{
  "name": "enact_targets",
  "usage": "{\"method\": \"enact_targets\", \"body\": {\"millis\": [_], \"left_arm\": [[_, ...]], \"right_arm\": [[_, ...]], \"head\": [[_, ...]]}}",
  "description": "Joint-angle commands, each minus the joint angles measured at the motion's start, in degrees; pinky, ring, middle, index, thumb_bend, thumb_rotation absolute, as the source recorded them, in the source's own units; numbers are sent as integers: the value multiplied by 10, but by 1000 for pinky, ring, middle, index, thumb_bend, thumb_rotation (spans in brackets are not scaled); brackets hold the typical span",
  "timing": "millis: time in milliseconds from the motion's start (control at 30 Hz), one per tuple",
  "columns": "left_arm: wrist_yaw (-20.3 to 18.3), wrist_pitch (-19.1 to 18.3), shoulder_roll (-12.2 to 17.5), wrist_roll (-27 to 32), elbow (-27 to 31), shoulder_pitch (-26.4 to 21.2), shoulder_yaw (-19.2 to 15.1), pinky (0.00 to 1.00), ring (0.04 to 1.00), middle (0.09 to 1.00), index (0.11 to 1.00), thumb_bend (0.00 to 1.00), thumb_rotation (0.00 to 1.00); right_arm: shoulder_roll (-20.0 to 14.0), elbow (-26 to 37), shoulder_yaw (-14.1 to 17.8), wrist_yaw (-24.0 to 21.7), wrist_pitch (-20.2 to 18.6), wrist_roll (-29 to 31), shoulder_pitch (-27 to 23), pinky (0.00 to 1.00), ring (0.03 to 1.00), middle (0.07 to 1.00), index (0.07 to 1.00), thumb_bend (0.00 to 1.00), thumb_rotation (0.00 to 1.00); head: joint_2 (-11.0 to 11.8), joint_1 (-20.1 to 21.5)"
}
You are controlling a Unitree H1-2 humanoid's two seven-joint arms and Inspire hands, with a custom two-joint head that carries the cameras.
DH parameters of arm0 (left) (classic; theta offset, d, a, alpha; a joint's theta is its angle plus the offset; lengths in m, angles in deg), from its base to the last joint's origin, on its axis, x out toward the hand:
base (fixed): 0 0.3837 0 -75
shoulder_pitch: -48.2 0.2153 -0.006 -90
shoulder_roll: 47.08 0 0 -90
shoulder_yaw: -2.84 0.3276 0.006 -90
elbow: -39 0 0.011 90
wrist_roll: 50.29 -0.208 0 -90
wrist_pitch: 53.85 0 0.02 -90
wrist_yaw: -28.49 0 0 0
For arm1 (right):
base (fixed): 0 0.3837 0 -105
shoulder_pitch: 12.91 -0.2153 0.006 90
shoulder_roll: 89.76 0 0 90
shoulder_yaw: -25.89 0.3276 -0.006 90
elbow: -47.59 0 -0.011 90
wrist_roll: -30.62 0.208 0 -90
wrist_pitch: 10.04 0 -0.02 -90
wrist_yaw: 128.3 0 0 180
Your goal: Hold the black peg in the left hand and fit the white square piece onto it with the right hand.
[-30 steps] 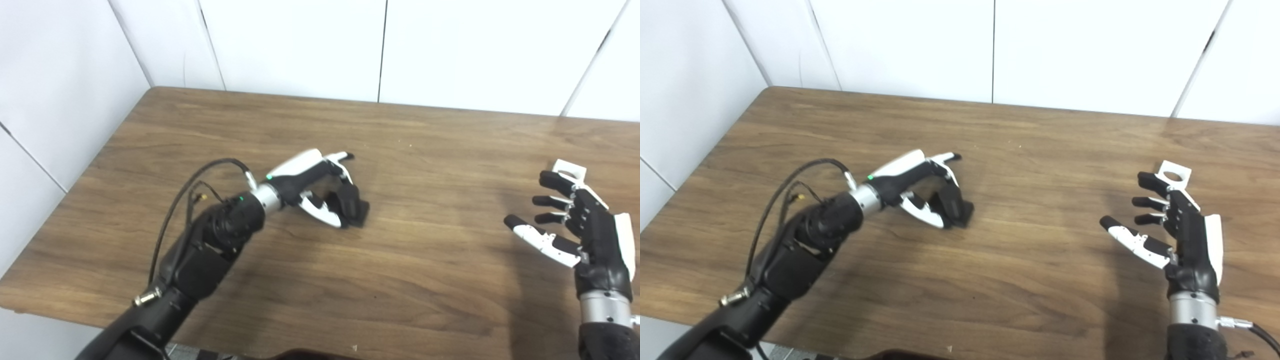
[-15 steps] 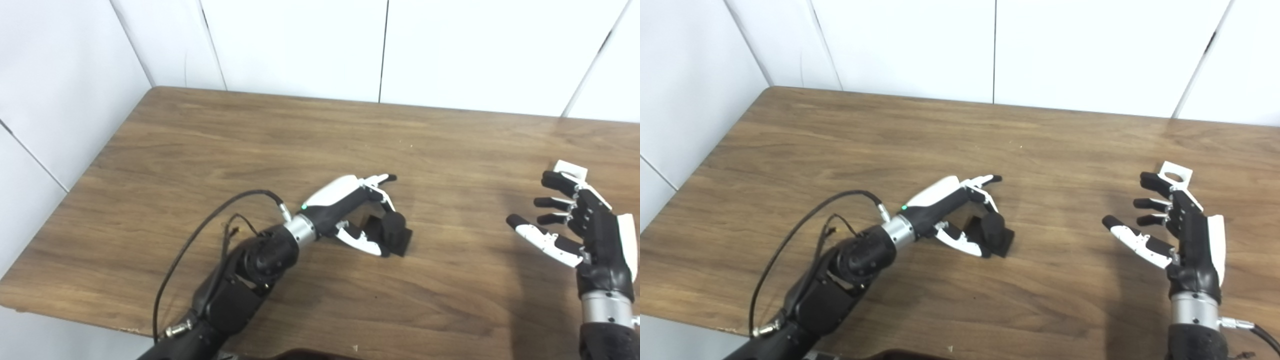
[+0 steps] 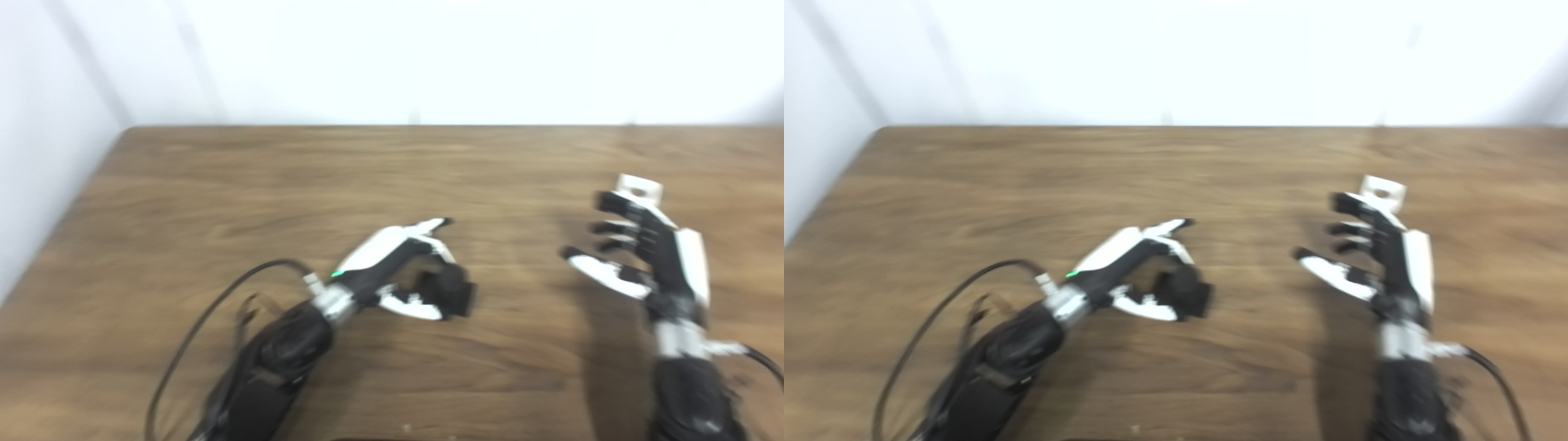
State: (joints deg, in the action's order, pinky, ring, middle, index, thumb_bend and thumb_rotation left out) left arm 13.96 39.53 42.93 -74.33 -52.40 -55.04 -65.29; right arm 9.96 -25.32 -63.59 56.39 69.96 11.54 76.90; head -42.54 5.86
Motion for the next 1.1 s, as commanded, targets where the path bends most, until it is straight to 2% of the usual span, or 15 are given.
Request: {"method": "enact_targets", "body": {"millis": [0,33,167,267,467,600,733,800,833,900,1067], "left_arm": [[-26,4,26,1,6,11,1,1000,1000,1000,492,520,79],[-26,7,30,5,6,12,-1,1000,1000,1000,492,520,79],[-31,15,42,19,8,16,-9,1000,1000,1000,492,521,76],[-34,24,48,24,8,19,-13,1000,1000,998,491,521,74],[-37,42,52,36,-2,27,-18,979,1000,991,491,522,65],[-38,46,55,38,-5,30,-22,976,1000,984,491,522,61],[-37,56,54,43,-12,32,-25,971,1000,978,490,522,59],[-39,54,53,40,-10,32,-25,974,1000,976,490,521,58],[-41,51,53,40,-8,33,-24,984,1000,976,490,521,56],[-41,50,53,40,-6,33,-24,983,1000,975,490,521,55],[-41,53,53,39,-4,34,-24,971,1000,974,490,521,54]], "right_arm": [[6,7,-6,12,31,-9,-18,507,640,767,734,620,154],[9,6,-10,15,31,-15,-19,508,640,769,734,617,157],[23,3,-23,22,23,-33,-25,506,643,779,742,618,174],[31,2,-31,25,19,-45,-29,512,651,787,746,617,185],[39,-4,-43,27,19,-56,-40,499,651,790,753,612,181],[26,-11,-41,28,20,-74,-61,561,690,788,756,624,184],[-8,-26,-32,28,15,-107,-98,562,670,771,753,639,221],[-39,-35,-31,23,13,-134,-119,584,695,779,754,637,210],[-57,-41,-30,17,10,-144,-131,626,746,798,757,639,199],[-90,-45,-28,-2,-8,-165,-151,654,786,821,765,644,224],[-176,-75,-33,-48,-41,-218,-208,663,825,865,768,671,272]], "head": [[-1,0],[3,30],[15,100],[26,139],[49,192],[62,214],[71,226],[74,227],[75,226],[75,225],[77,223]]}}
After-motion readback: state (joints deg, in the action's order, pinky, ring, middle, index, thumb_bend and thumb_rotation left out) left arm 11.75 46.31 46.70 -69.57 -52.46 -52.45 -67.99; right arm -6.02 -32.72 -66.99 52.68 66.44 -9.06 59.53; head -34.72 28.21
